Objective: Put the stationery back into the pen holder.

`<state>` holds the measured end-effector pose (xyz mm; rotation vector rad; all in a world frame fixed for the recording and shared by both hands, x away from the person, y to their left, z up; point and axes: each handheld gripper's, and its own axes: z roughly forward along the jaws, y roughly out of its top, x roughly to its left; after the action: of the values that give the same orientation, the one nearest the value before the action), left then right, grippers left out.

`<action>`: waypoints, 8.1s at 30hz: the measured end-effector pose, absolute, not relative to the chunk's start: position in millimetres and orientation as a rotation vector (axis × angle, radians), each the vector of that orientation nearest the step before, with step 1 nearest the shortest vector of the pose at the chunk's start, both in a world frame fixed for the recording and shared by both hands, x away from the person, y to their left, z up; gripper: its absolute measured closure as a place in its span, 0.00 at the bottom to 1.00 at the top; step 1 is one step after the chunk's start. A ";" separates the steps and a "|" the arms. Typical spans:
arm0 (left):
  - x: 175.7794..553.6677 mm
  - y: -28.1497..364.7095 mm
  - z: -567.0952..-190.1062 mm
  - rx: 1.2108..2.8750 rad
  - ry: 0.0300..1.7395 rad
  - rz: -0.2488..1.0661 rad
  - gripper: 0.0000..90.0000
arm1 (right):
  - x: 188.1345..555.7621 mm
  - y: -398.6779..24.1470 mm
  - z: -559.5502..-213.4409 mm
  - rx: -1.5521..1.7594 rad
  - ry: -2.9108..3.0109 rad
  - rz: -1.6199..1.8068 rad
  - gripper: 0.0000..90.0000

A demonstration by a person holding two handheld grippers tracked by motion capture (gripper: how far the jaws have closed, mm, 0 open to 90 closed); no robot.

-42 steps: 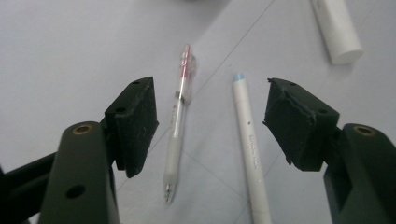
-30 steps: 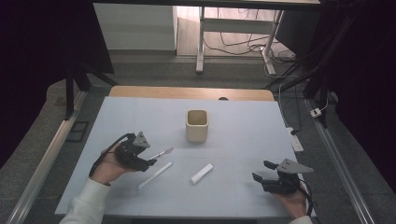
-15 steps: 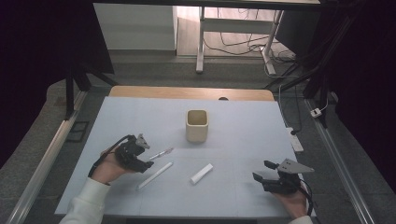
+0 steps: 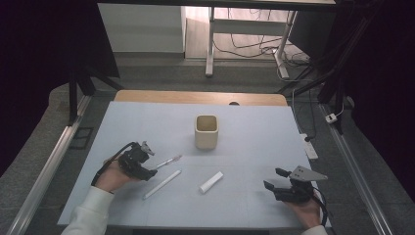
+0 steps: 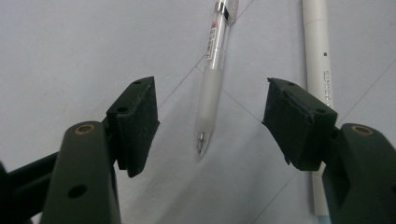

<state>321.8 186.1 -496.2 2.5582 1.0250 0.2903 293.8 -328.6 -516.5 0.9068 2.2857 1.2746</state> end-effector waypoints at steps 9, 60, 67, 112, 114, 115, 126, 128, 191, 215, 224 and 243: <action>331.5 180.2 -507.7 2.589 1.016 0.256 0.51 | 294.0 -328.4 -516.6 0.907 2.284 1.266 0.31; 325.6 205.2 -478.1 2.414 0.824 0.219 0.88 | 294.2 -328.8 -516.0 0.907 2.278 1.269 0.31; 323.9 203.6 -474.5 2.381 0.799 0.210 0.88 | 294.4 -329.0 -516.1 0.911 2.276 1.276 0.31; 307.9 116.9 -460.8 2.418 0.501 0.213 0.88 | 293.3 -313.5 -512.6 0.863 2.297 1.302 0.31; 307.7 111.6 -462.7 2.429 0.491 0.213 0.88 | 292.8 -311.8 -512.1 0.861 2.296 1.316 0.31; 307.9 109.1 -463.5 2.435 0.484 0.211 0.88 | 292.4 -311.2 -511.4 0.857 2.298 1.305 0.31; 306.4 86.4 -471.0 2.473 0.430 0.205 0.88 | 291.3 -303.3 -509.4 0.835 2.303 1.320 0.31; 306.5 84.1 -471.8 2.475 0.427 0.205 0.88 | 291.1 -301.9 -508.7 0.823 2.314 1.328 0.31; 312.7 53.1 -477.2 2.532 0.402 0.213 0.88 | 306.5 -182.2 -465.8 0.435 2.505 1.241 0.34; 307.4 50.3 -475.4 2.544 0.341 0.178 0.88 | 305.3 -146.1 -480.6 0.087 2.603 0.769 0.69; 306.3 53.8 -473.6 2.536 0.321 0.166 0.88 | 302.4 -145.0 -485.0 0.000 2.600 0.738 0.77; 307.9 67.3 -460.8 2.362 0.412 0.245 0.64 | 299.2 -147.5 -482.0 -0.018 2.614 0.796 0.85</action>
<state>307.9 67.3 -460.8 2.3624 0.4117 0.2448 299.2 -147.5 -482.0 -0.0184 2.6136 0.7963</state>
